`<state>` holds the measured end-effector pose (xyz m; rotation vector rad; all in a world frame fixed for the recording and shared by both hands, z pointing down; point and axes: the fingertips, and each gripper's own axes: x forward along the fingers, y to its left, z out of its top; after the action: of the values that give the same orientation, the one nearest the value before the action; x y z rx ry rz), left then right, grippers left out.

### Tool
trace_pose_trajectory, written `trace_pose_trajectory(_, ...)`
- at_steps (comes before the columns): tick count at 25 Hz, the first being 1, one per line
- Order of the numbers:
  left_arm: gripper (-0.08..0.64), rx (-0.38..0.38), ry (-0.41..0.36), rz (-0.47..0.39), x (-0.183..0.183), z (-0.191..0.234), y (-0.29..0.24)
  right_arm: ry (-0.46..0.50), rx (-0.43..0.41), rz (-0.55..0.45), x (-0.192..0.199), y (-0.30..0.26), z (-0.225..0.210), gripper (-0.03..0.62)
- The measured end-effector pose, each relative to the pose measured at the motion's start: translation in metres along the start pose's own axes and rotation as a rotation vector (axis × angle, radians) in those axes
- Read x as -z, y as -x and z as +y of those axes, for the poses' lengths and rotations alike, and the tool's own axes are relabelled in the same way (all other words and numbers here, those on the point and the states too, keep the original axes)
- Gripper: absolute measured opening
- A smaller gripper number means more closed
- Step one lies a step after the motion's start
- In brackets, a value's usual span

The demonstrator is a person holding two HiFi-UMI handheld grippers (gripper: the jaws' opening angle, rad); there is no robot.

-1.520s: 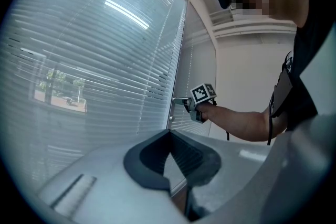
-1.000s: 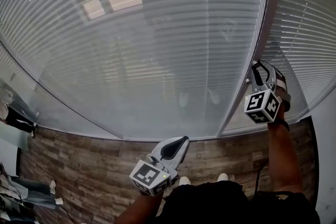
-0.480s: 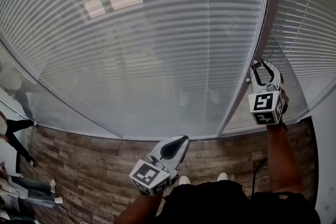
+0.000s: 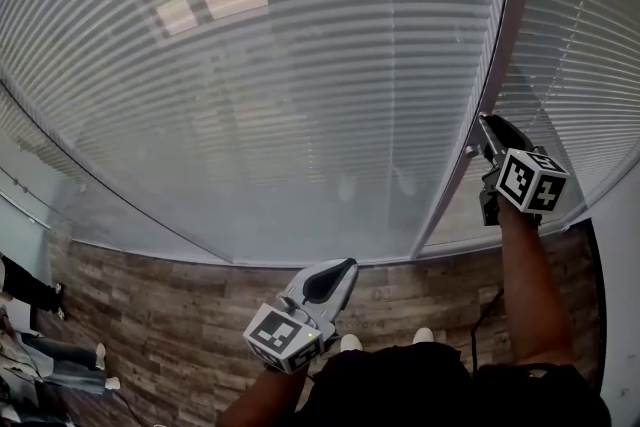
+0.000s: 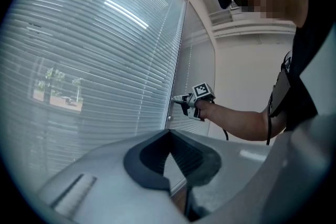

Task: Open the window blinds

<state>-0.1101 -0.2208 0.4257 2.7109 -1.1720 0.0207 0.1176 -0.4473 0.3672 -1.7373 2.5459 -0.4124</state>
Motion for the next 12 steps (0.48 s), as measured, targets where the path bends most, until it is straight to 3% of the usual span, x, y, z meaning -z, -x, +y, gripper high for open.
trace_pose_trajectory(2,0.0,-0.001,0.003,0.005,0.005,-0.001,0.003,0.061,0.019,0.009,0.004,0.002,0.001,0.155)
trace_pose_trajectory(4,0.0,0.0,-0.001,0.004,0.009,-0.001,0.005,0.182,0.051,0.03,0.011,0.003,0.001,0.152)
trace_pose_trajectory(12,0.0,0.003,0.003,-0.014,-0.008,-0.001,0.001,0.814,0.208,0.126,-0.006,-0.002,0.01,0.15)
